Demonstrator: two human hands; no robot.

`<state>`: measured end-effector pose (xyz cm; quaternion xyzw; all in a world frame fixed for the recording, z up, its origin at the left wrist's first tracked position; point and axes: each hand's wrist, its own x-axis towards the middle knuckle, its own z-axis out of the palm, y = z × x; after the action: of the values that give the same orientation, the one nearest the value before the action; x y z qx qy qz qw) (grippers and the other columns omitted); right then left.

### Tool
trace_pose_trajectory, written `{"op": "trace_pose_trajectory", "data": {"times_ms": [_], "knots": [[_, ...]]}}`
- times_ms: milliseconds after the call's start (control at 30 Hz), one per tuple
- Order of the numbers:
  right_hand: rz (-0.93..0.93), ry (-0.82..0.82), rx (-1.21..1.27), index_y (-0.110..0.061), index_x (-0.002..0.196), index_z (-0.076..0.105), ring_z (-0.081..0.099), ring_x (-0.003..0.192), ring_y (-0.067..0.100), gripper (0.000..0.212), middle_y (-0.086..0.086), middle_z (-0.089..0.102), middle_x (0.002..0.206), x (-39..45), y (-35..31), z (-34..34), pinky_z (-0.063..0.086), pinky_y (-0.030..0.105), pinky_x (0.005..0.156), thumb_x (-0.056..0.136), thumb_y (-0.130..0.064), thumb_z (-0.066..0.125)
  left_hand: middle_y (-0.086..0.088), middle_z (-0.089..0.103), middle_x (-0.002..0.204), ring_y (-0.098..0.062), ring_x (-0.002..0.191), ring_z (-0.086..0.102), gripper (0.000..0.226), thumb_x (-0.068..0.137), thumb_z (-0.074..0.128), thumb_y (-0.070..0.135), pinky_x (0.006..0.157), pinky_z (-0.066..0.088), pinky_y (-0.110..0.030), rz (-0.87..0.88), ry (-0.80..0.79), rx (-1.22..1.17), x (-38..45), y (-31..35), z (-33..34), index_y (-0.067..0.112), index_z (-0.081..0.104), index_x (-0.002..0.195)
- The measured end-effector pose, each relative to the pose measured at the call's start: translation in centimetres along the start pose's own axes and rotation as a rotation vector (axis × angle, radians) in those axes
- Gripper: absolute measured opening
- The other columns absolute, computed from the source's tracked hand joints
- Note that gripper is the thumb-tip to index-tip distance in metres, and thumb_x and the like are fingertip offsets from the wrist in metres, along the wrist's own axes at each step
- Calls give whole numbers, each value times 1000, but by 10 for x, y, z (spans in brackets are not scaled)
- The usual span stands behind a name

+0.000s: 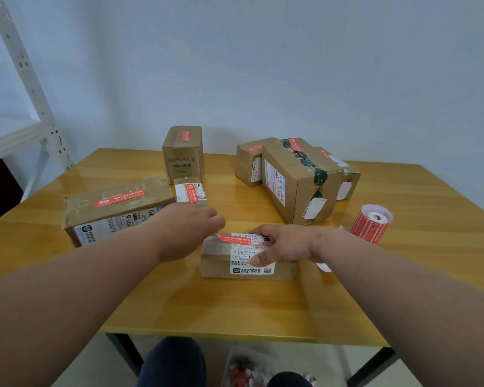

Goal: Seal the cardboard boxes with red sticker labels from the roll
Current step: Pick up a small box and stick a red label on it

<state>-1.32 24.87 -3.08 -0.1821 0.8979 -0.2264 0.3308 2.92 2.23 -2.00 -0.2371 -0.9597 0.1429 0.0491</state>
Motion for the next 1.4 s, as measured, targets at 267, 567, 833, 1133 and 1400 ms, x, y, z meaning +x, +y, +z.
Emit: {"op": "trace_pose_trajectory", "data": {"times_ms": [267, 567, 833, 1133, 1400], "knots": [[-5, 4, -2, -32, 146, 34, 53, 121, 16, 81, -7, 57, 130, 2, 3, -1, 37, 39, 111, 79, -46, 76, 1, 62, 82, -18, 76, 60, 37, 102, 31, 47, 71, 55, -41, -515, 78, -736, 0, 3, 7, 20, 54, 91], [17, 1, 5, -35, 146, 34, 52, 122, 17, 82, -7, 58, 130, 3, 3, -1, 35, 40, 112, 77, -48, 76, -8, 63, 106, -21, 90, 58, 43, 98, 48, 46, 77, 49, -31, -651, -250, -787, 11, 11, -1, 9, 62, 114], [15, -4, 28, -35, 145, 36, 53, 121, 16, 79, -8, 58, 129, 1, 1, -1, 36, 40, 111, 78, -45, 77, -13, 65, 101, -19, 79, 55, 24, 97, 56, 25, 75, 51, -33, -661, -210, -866, 14, 12, -7, 4, 66, 100], [8, 6, 32, -33, 145, 36, 52, 121, 15, 78, -7, 58, 130, -2, 0, 0, 36, 40, 112, 79, -44, 76, -4, 58, 77, -15, 62, 56, 21, 101, 45, 18, 61, 52, -25, -631, -205, -932, 18, 15, -23, 9, 54, 84], [6, 23, 16, -35, 145, 36, 53, 120, 16, 78, -7, 58, 128, -2, -1, 1, 37, 39, 111, 78, -45, 77, -16, 65, 99, -19, 80, 64, 16, 101, 50, 17, 52, 55, -24, -672, -224, -1177, 17, 10, -30, 6, 55, 90]]}}
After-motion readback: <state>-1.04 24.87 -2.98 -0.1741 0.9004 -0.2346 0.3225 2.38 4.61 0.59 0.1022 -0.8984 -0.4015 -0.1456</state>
